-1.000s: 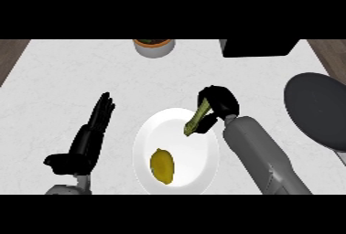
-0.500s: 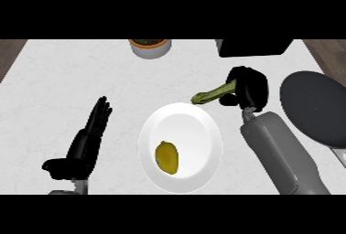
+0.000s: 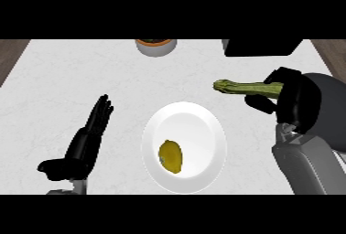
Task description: Pick the squash from the plate and place it in the pan
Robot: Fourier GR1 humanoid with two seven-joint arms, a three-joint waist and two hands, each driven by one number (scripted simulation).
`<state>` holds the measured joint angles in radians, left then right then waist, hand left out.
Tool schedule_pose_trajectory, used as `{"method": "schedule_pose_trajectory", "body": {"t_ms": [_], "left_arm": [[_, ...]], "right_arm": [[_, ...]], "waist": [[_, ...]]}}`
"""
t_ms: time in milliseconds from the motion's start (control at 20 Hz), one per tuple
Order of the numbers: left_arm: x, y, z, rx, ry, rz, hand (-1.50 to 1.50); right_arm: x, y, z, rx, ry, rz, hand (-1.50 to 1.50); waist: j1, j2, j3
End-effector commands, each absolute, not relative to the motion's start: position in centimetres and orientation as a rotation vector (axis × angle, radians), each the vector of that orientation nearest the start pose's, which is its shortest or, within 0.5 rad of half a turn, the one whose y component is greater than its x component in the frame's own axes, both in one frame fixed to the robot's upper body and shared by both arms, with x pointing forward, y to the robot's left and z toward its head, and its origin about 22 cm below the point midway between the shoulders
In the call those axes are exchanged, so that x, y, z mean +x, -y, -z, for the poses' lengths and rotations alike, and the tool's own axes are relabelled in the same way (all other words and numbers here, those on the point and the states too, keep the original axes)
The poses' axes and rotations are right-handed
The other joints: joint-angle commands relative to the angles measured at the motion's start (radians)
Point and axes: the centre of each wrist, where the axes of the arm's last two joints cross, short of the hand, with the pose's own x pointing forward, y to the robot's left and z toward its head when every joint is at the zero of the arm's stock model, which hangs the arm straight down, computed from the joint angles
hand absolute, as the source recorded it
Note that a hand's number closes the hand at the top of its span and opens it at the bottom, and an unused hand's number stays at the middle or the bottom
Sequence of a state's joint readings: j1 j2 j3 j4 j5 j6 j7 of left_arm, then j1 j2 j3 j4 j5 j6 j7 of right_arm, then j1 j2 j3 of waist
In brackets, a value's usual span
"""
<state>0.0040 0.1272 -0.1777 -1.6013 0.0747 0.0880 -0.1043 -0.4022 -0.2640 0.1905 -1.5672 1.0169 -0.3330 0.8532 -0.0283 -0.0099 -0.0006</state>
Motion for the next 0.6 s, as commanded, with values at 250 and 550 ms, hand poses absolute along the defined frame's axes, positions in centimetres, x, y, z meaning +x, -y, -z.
{"method": "schedule_pose_trajectory", "body": {"t_ms": [250,550], "left_arm": [[23.9,-22.0,-1.4,-0.047,1.679,0.131,0.00],[25.2,-20.8,-2.8,-0.070,1.705,0.129,0.00]], "right_arm": [[28.9,29.2,-8.6,-1.365,1.257,-0.063,1.50],[29.0,36.7,-5.8,-1.608,1.218,-0.066,1.50]], "waist": [[0.027,0.009,0.001],[0.033,0.012,0.002]]}}
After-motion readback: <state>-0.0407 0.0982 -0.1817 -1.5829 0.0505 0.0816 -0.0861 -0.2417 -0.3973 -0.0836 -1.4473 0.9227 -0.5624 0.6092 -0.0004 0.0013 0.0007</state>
